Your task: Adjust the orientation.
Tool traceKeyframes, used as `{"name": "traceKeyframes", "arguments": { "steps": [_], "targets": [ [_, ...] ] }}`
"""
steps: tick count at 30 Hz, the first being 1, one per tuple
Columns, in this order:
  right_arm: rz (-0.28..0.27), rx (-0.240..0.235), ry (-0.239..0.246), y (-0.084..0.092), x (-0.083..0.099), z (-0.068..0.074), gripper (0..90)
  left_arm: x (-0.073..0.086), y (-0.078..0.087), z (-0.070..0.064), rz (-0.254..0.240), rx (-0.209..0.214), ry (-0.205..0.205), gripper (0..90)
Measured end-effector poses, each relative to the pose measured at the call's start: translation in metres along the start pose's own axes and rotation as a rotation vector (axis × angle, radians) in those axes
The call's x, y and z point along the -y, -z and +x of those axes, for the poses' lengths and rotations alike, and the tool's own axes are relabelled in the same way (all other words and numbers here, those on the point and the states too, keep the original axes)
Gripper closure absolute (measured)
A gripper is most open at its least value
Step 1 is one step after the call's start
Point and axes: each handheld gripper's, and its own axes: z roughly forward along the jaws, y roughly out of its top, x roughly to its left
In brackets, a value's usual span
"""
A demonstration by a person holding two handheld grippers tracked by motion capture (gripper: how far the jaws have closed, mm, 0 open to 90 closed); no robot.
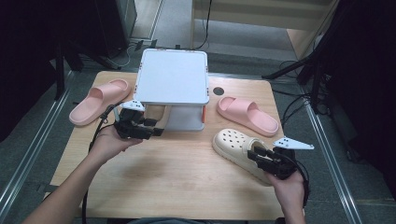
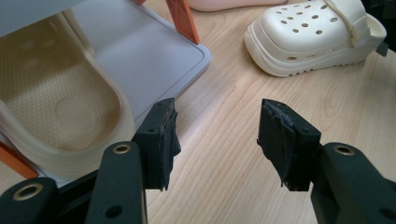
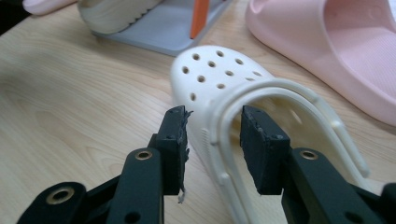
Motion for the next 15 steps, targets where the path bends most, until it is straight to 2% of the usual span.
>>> {"name": "traceKeyframes", "arguments": {
  "steps": [3, 10, 15],
  "targets": [
    [0.023, -0.008, -0.012, -0.008, 0.001, -0.004, 60.0, 0.000, -0.001, 0.001, -0.002, 0.001, 0.003, 46.8],
    [0.088, -0.032, 0.001, -0.028, 0.002, -0.006, 60.4, 0.000, 0.002, 0.001, -0.019, -0.012, 0.003, 46.9],
    [0.122, -0.056, 0.003, -0.038, 0.003, -0.007, 66.7, -0.001, 0.003, -0.001, -0.017, 0.002, 0.016, 54.3]
  ]
}}
